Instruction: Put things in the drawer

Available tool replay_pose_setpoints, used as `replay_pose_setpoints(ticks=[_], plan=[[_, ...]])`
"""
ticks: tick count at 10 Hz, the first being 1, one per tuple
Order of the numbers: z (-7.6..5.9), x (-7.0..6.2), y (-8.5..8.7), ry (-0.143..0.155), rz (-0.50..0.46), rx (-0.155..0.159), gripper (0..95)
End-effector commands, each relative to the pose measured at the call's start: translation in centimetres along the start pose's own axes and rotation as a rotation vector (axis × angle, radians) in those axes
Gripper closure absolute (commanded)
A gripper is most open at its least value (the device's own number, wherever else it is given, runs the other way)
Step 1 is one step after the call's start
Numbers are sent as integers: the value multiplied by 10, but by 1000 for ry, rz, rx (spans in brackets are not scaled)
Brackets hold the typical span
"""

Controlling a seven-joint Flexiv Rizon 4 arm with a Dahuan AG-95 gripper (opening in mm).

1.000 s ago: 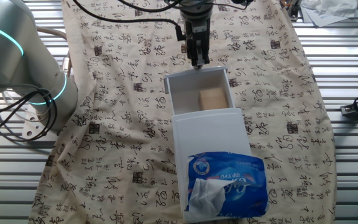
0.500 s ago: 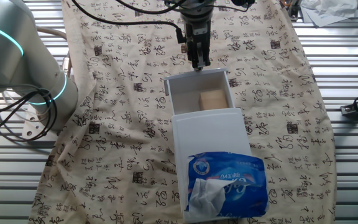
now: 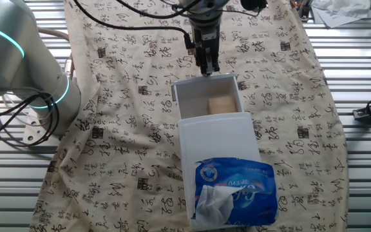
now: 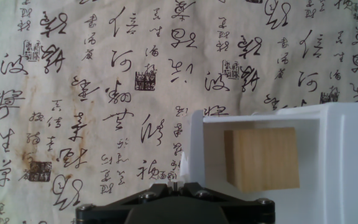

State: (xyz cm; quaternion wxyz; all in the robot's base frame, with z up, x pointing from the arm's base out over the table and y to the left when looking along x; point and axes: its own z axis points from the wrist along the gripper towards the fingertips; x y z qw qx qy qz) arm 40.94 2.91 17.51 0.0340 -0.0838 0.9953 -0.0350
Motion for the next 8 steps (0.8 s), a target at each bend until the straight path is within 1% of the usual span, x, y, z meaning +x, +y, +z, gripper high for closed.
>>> replay_pose_setpoints(ticks=[1,8], plan=[[-1,0,-3,-1,-5,2,950],[0,0,-18,-2,-25,0,950]])
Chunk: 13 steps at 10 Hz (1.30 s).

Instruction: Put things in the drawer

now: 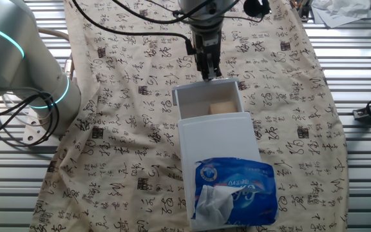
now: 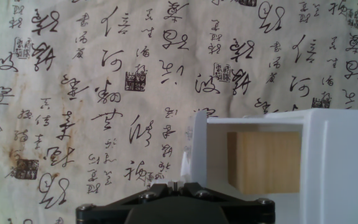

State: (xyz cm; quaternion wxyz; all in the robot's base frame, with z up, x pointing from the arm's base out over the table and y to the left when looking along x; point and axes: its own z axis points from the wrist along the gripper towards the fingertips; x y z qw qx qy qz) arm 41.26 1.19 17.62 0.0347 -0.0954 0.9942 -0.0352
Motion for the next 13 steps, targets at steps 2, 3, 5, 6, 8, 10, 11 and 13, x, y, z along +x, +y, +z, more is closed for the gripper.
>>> replay_pose_setpoints(ticks=[2,3,5,6,8,10,11,13], plan=[[-1,0,-8,1,-8,-3,950],[-1,1,-10,0,-8,-4,950],[-1,1,-16,0,-15,-4,950],[-1,1,-20,-1,-17,-8,950],[-1,2,-27,-2,-23,-10,950],[-2,3,-34,-3,-30,-13,950],[-2,4,-38,-3,-33,-14,950],[-3,5,-45,-5,-42,-15,950]])
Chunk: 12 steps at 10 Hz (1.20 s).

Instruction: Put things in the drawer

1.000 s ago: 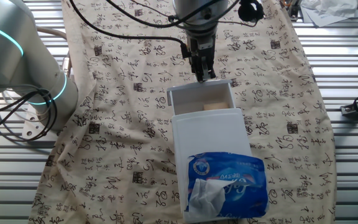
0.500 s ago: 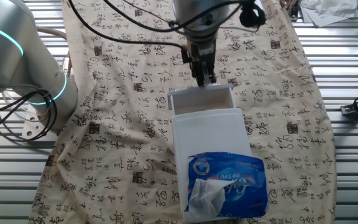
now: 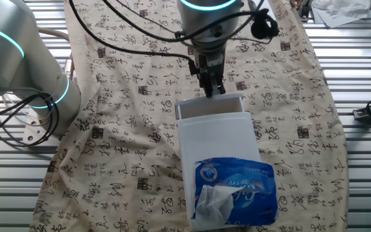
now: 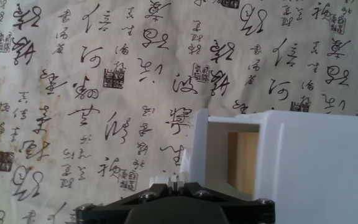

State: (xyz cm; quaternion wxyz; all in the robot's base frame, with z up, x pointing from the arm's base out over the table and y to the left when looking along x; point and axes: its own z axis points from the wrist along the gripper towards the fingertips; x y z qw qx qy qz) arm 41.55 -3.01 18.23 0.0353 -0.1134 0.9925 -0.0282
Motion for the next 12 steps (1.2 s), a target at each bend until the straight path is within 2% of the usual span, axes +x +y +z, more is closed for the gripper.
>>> replay_pose_setpoints(ticks=[1,8,12], plan=[[1,1,-6,-2,-12,0,950],[7,6,-23,-6,-39,4,950],[5,9,-34,-4,-51,9,950]])
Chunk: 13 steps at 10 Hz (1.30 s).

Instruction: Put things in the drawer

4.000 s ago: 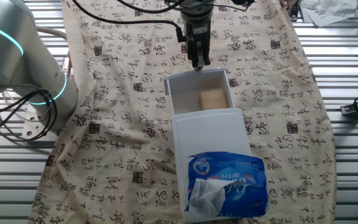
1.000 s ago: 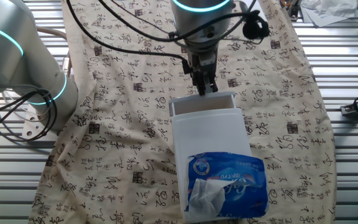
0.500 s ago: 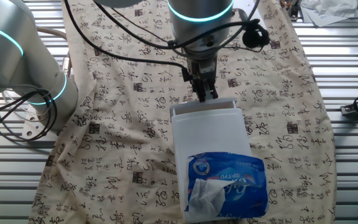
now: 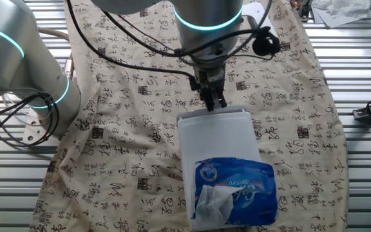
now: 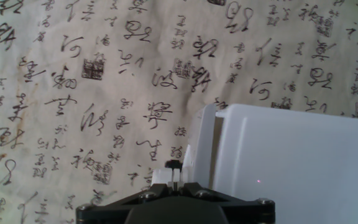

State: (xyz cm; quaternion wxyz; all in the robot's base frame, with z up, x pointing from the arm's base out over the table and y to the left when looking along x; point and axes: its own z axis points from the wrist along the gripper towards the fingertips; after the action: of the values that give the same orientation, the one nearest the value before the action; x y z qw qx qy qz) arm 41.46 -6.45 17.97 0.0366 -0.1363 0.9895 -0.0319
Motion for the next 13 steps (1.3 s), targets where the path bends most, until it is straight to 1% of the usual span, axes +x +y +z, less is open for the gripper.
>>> replay_pose_setpoints(ticks=[1,3,6,10,13], plan=[[3,2,-5,-4,-11,5,950],[6,3,-8,-8,-21,19,950],[4,3,-10,-3,-25,27,950],[1,4,-16,0,-40,27,950],[1,4,-18,-1,-41,26,950]])
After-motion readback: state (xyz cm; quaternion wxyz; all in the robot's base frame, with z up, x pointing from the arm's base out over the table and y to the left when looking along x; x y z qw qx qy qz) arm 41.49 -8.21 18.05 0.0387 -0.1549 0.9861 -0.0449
